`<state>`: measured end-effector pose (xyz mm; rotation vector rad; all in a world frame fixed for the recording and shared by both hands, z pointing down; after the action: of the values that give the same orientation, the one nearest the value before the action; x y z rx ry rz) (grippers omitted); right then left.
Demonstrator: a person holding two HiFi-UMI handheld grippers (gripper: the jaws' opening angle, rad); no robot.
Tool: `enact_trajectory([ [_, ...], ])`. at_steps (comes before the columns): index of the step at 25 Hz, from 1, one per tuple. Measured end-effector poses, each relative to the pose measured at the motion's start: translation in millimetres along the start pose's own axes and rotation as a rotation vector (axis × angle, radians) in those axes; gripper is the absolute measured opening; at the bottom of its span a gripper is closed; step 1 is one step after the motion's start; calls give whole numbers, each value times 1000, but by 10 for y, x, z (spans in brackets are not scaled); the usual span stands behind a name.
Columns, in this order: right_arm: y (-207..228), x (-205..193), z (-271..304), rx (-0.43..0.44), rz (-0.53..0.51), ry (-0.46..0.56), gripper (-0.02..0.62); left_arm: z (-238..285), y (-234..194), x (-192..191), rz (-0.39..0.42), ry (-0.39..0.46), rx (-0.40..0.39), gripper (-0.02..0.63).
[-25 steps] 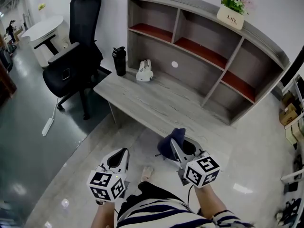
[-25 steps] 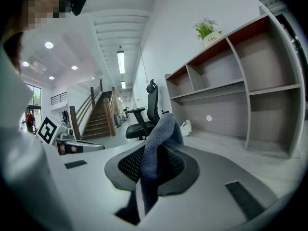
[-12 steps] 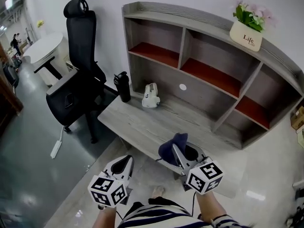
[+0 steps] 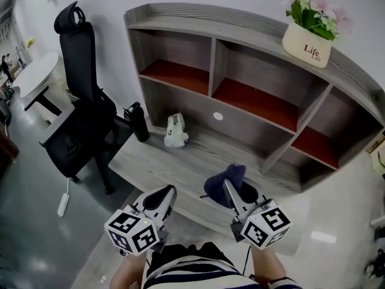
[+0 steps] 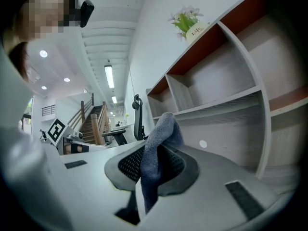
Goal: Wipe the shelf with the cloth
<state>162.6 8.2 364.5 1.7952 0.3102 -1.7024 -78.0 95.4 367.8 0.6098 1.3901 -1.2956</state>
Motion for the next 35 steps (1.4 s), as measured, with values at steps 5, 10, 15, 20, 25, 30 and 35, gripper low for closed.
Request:
enact_trajectory([
  [5,83,215,11,-49,-17,63,66,321,10,223,36,22,-94,21],
  [10,68,428,110,-101,-64,115,66,639,-158,447,51,41,-192,21],
  [15,48,718,414,-160,-103,196,65,894,-428,703,77,27,-299,23],
  [20,-97,1147,876,-203,-223,247,66,1048,-848,944,113,10,-340,21],
  [25,-258,1396,1214,-212,-290,318,66,1154,-1263,1131,120,5,-359,21],
  [30,-421,1726,1444,-250,-399,385,66,1242,-1499,1230,108,4,-405,21],
  [35,-458,1922,1566,-319,-462,436,66,1351,-1641,1265,89,-15,-451,21],
])
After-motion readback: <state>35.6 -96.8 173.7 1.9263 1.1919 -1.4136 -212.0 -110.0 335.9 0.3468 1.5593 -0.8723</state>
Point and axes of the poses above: the fingertips, and each gripper's own axes: z forward along the fingers, y to its right, x out of its top, the point moved 9 cm from there along -z, backward along the fingers, and after that the axes turned 3 degrees about y, right-handed, at the moved point
